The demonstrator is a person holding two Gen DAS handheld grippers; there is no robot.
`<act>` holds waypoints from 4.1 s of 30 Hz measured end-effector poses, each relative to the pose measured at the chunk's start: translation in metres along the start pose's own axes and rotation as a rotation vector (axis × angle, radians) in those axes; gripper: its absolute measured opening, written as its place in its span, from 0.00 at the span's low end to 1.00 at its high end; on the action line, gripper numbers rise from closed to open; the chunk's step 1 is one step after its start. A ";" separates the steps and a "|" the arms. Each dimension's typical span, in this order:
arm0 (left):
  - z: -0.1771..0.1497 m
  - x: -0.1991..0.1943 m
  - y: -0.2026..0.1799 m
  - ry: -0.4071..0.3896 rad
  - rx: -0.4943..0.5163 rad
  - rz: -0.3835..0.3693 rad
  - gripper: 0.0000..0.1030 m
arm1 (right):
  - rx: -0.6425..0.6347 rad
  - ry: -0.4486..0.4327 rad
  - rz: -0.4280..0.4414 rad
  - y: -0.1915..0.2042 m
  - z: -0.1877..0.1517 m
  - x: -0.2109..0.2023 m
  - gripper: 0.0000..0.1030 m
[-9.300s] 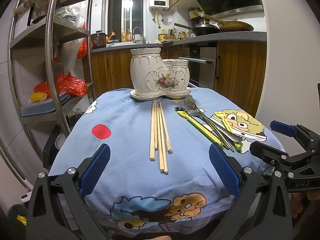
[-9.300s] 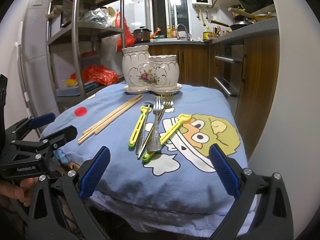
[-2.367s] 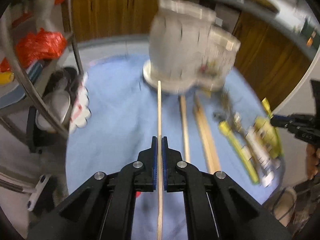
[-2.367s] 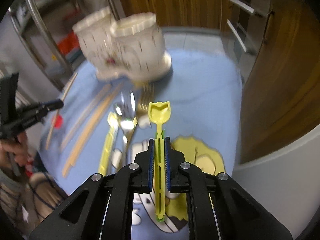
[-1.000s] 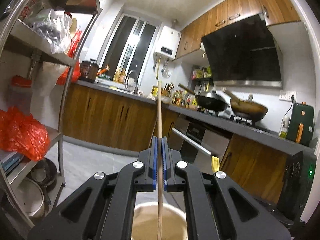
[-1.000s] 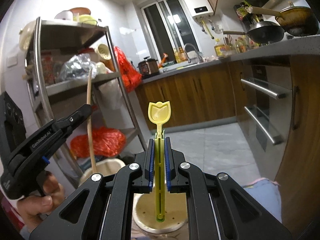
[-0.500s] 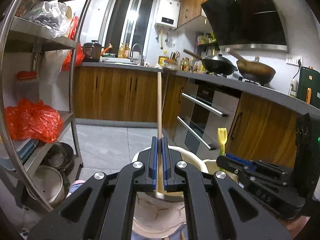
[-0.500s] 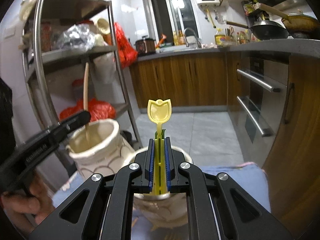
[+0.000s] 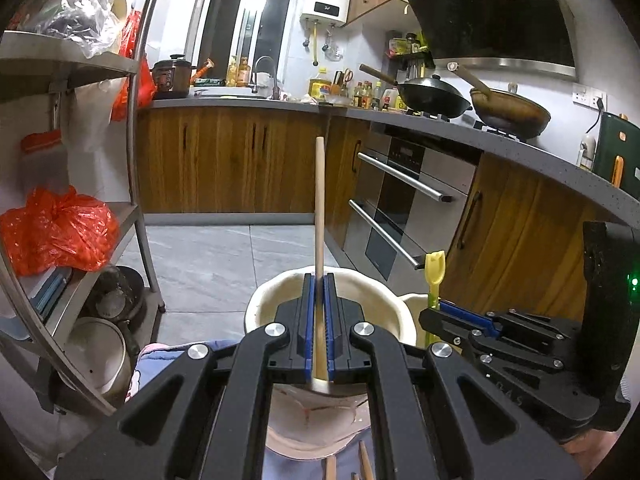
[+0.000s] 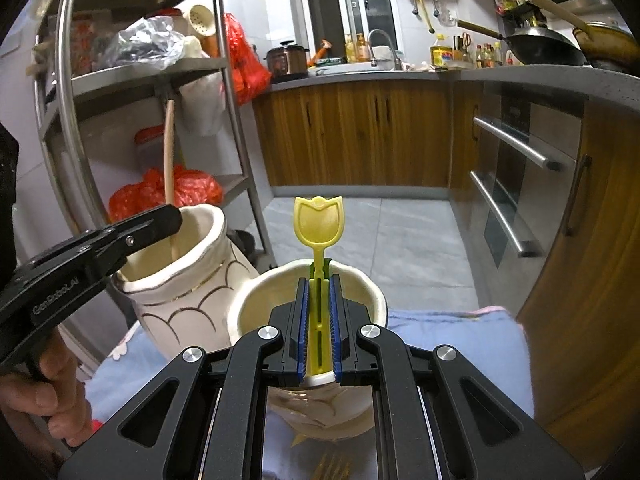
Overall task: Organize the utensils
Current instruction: 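Lower both held utensils into the ceramic holder cups and open both tools, then grasp another wooden chopstick with the left tool while the right tool grasps a silver fork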
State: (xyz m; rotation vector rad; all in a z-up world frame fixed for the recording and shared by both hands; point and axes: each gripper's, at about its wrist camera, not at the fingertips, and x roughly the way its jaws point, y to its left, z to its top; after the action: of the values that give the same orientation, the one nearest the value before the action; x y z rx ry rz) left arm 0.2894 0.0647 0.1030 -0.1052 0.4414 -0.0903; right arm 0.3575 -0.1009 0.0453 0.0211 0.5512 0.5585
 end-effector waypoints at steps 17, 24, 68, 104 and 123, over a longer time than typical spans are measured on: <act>0.002 -0.008 -0.003 -0.042 0.000 0.002 0.34 | -0.002 -0.026 -0.003 0.000 0.003 -0.009 0.22; 0.005 -0.016 -0.001 -0.059 0.004 0.004 0.39 | -0.004 -0.053 0.002 -0.002 0.004 -0.022 0.30; -0.124 -0.055 -0.002 0.290 0.136 0.014 0.53 | -0.019 0.124 -0.034 -0.009 -0.109 -0.078 0.33; -0.149 -0.036 -0.005 0.440 0.171 0.014 0.21 | -0.059 0.249 0.119 0.009 -0.141 -0.084 0.06; -0.142 -0.024 -0.009 0.524 0.236 0.043 0.10 | -0.053 0.302 0.000 -0.015 -0.143 -0.072 0.06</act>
State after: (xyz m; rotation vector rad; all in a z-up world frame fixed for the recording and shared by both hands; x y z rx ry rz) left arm 0.2060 0.0467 -0.0130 0.1652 0.9515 -0.1277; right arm 0.2418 -0.1683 -0.0441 -0.1148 0.8298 0.5796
